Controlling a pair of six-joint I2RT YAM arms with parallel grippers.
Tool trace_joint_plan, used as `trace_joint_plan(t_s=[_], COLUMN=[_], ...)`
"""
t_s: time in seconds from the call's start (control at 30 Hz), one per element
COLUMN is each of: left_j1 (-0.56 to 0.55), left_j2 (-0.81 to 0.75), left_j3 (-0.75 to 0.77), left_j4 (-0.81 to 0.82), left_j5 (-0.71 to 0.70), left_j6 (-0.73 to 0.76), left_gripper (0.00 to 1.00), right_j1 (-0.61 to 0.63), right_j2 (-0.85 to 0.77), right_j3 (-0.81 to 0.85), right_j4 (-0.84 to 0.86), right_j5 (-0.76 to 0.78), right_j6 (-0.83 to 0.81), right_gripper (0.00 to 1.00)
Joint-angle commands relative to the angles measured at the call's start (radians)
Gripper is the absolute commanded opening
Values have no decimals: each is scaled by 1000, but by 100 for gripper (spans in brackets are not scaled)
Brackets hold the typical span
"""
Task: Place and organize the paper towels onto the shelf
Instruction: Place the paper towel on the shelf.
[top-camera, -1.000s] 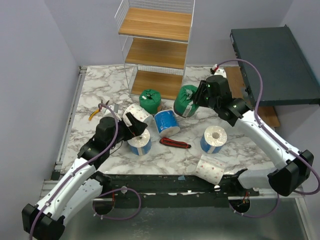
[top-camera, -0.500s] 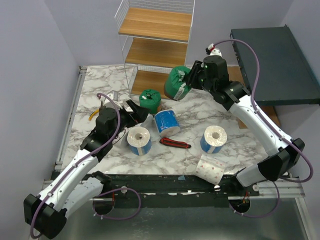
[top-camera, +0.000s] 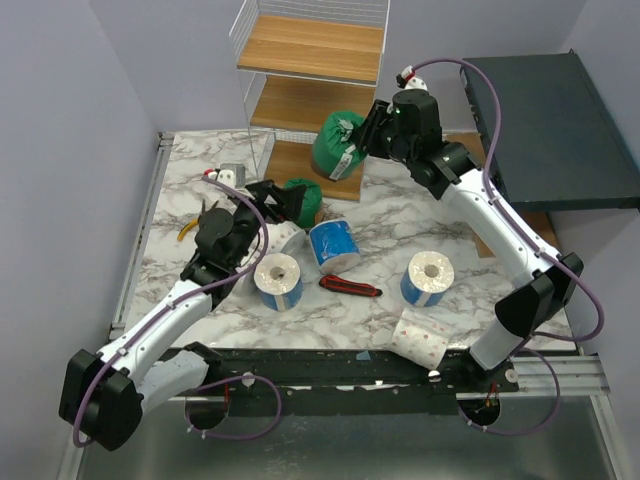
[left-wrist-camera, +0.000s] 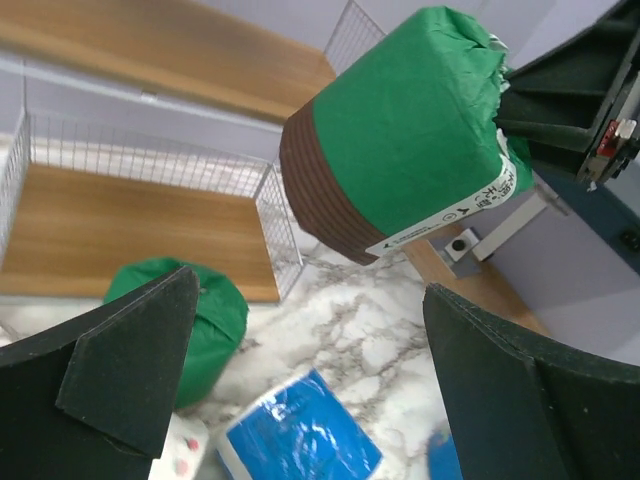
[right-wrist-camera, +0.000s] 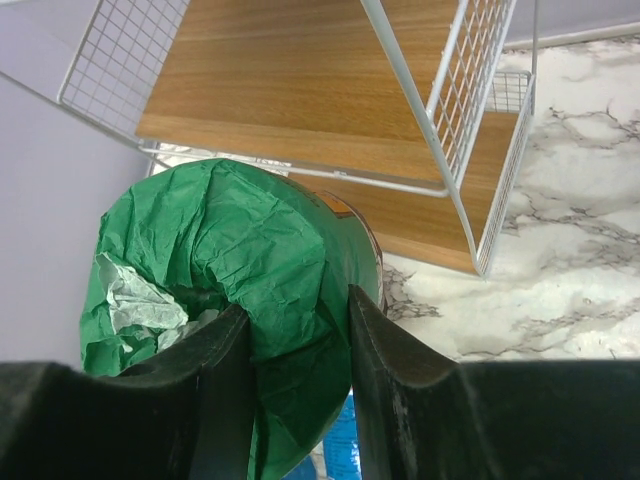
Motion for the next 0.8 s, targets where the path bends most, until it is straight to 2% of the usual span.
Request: trace_joint_plan(t_s=[0.0, 0.2, 0.4, 0.77], left_j1=[1, 1, 1, -1], left_j2=[56, 126, 237, 389], left_j3=[74, 123, 144, 203], left_j4=[104, 88, 179, 371], left_j5=[62, 186, 232, 320], left_j6=[237, 426, 558, 635], left_gripper=[98, 99, 98, 99], right_j1=[-5, -5, -4, -4], right_j2=[24, 49, 61, 58], right_j3=[67, 99, 111, 98], right_j4=[62, 59, 63, 62], right_j5=[-26, -22, -15, -56], right_j6=[19, 20, 38, 71], right_gripper=[38, 38, 39, 39])
